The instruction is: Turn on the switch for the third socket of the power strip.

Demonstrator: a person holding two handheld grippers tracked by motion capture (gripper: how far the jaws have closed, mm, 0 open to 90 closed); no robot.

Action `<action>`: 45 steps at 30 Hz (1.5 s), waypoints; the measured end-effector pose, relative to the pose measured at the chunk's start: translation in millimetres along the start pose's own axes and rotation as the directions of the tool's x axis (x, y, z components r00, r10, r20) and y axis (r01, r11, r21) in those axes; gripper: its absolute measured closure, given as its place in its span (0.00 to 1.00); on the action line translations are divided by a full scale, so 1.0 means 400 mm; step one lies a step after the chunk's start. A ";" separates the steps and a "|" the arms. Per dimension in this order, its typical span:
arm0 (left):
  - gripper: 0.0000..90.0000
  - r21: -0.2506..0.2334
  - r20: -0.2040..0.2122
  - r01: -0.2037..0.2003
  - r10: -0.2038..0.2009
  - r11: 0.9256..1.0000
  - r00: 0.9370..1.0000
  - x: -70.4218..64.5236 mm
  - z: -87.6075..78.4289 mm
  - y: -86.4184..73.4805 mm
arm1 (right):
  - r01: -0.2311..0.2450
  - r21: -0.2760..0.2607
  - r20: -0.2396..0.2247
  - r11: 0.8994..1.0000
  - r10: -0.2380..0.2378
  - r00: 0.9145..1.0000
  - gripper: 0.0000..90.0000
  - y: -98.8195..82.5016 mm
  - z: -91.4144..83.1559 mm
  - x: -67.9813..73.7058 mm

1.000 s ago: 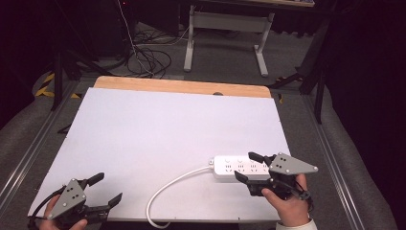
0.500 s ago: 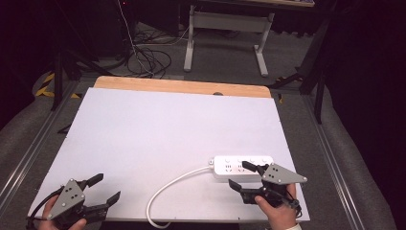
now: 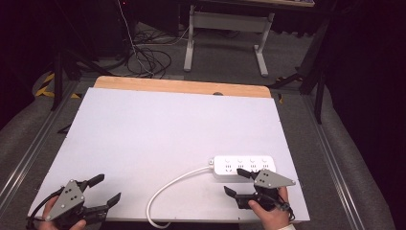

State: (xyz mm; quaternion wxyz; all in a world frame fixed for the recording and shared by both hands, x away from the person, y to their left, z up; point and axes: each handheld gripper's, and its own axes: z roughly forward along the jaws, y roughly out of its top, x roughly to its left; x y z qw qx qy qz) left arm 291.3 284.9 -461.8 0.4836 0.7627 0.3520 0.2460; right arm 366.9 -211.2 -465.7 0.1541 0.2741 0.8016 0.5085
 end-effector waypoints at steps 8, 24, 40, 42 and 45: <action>0.24 -0.002 0.003 -0.003 0.003 1.000 1.000 0.003 0.001 -0.002 | 0.010 0.045 -0.003 0.999 -0.010 1.000 0.27 -0.025 0.023 0.006; 0.23 -0.014 0.025 0.016 -0.015 1.000 1.000 0.015 0.005 -0.009 | 0.019 0.094 0.007 0.995 -0.020 1.000 0.27 -0.041 0.038 0.022; 0.22 -0.016 0.017 -0.007 0.008 1.000 1.000 0.023 0.013 -0.018 | 0.014 0.091 0.064 0.996 -0.020 0.998 0.26 -0.044 0.029 0.009; 0.22 -0.012 0.024 0.010 -0.010 1.000 1.000 0.024 0.013 -0.016 | 0.003 0.090 0.063 0.996 -0.009 0.998 0.26 -0.044 0.028 0.009; 0.22 -0.020 0.037 0.032 -0.031 0.999 0.999 0.024 0.012 -0.015 | -0.010 0.082 0.054 0.997 0.006 0.999 0.26 -0.043 0.029 0.010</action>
